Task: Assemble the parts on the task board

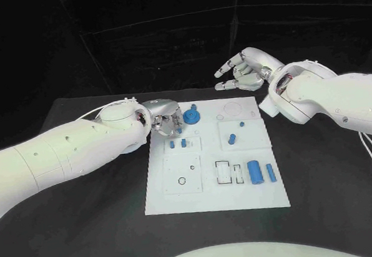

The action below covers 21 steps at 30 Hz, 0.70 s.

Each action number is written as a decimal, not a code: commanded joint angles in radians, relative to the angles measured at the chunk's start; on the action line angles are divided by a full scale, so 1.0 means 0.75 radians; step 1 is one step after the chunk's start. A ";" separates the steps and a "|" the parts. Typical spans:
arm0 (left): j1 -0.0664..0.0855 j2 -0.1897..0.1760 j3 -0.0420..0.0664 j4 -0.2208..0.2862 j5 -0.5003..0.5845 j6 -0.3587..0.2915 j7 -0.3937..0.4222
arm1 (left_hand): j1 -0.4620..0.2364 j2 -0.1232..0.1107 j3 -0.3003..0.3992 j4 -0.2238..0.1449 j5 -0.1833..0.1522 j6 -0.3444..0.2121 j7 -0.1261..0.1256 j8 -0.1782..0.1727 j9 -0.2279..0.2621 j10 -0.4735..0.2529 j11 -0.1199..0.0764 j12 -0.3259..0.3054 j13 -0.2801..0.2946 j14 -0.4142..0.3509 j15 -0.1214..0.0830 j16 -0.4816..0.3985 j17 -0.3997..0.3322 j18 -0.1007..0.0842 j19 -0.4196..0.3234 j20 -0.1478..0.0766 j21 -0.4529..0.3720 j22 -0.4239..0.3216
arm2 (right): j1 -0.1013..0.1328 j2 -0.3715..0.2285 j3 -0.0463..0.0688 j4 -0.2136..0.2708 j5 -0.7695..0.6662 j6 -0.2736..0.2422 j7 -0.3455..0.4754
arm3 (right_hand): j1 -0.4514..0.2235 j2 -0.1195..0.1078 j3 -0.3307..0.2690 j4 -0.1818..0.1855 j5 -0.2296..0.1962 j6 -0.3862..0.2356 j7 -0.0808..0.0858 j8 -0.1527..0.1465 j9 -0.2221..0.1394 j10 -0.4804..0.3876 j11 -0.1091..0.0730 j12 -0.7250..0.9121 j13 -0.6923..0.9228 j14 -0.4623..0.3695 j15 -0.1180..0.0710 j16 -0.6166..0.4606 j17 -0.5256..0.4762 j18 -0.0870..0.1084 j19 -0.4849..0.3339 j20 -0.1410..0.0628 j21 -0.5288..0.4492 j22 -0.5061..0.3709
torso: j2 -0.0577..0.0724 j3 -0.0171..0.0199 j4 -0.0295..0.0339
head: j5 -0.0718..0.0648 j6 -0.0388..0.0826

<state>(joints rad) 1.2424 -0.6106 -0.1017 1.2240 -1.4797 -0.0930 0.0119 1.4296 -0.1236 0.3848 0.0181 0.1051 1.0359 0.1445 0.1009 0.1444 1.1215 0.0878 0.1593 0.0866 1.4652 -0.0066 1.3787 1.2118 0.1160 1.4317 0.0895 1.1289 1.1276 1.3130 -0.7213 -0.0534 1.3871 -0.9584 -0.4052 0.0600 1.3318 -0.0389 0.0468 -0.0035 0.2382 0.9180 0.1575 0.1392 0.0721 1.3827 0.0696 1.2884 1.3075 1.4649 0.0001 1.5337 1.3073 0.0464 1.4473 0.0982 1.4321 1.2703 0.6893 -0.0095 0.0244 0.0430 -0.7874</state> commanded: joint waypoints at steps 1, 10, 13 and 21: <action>0.001 0.001 0.001 -0.001 0.005 0.025 -0.020 | -0.014 -0.003 -0.003 0.009 -0.002 -0.015 0.002 -0.011 -0.003 -0.011 -0.001 -0.008 -0.004 0.022 0.008 -0.006 -0.007 -0.020 -0.007 0.007 -0.006 -0.002 | 0.002 0.000 0.001 0.001 0.002 0.004 0.010 | -0.003 0.011 -0.008 0.000 0.007 -0.011 0.002 0.007 -0.002 -0.007 0.001 -0.003 0.014 0.118 -0.009 -0.007 0.268 0.018 -0.007 0.000 -0.006 0.000 | 0.000 0.0002 0.0006 | -0.002 -0.001; 0.001 -0.002 0.001 -0.001 0.005 0.025 -0.023 | -0.021 -0.008 -0.007 0.010 -0.003 -0.017 0.004 -0.016 -0.005 -0.016 0.001 -0.015 -0.007 0.020 0.010 -0.008 -0.012 -0.020 -0.008 0.009 -0.009 -0.004 | 0.002 0.000 0.001 0.001 0.002 0.005 0.010 | -0.002 0.015 -0.011 0.000 0.008 -0.011 0.002 0.009 -0.002 -0.007 0.001 -0.003 0.013 0.118 -0.009 -0.007 0.267 0.018 -0.007 0.000 -0.007 -0.001 | -0.001 0.0000 0.0004 | 0.000 -0.001; 0.001 -0.003 0.001 -0.001 0.005 0.023 -0.023 | -0.022 -0.008 -0.007 0.010 -0.003 -0.017 0.004 -0.016 -0.005 -0.016 0.001 -0.015 -0.007 0.020 0.010 -0.008 -0.013 -0.019 -0.008 0.009 -0.010 -0.004 | 0.002 -0.001 0.001 0.001 0.002 0.005 0.010 | -0.002 0.015 -0.011 0.000 0.008 -0.011 0.002 0.009 -0.002 -0.007 0.001 -0.003 0.013 0.118 -0.009 -0.007 0.267 0.018 -0.007 0.000 -0.007 -0.001 | 0.000 -0.0003 -0.0001 | 0.000 0.000; 0.001 -0.028 0.001 0.002 0.007 -0.005 -0.020 | -0.025 -0.019 -0.011 0.005 -0.001 -0.073 0.008 -0.050 -0.023 -0.060 0.012 -0.049 -0.021 0.014 0.018 -0.017 -0.034 -0.013 -0.019 0.017 -0.041 -0.031 | 0.002 -0.006 0.001 -0.014 -0.007 0.021 -0.022 | 0.004 0.017 -0.011 -0.002 0.009 -0.013 0.002 0.010 -0.002 -0.047 0.000 -0.060 -0.036 0.110 -0.009 -0.029 0.237 0.027 -0.025 -0.001 -0.029 -0.043 | -0.001 -0.0009 0.0007 | -0.004 0.004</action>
<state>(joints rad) 1.2423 -0.6274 -0.1017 1.2246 -1.4792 -0.0836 -0.0006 1.4187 -0.1346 0.3821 0.0208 0.1051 0.9867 0.1504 0.0661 0.1287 1.0800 0.0962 0.1255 0.0720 1.4650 0.0007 1.3698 1.1881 0.1161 1.4207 0.1005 1.1006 1.1065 1.3130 -0.7238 -0.0534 1.3789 -0.9587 -0.4024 0.0561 1.3348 -0.0359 0.0437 -0.0066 0.2382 0.9158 0.1596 0.1434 0.0721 1.3549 0.0699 1.2523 1.2870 1.4650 0.0001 1.5166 1.3080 0.0478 1.4354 0.0982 1.4151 1.2449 0.6890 -0.0096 0.0244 0.0432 -0.7854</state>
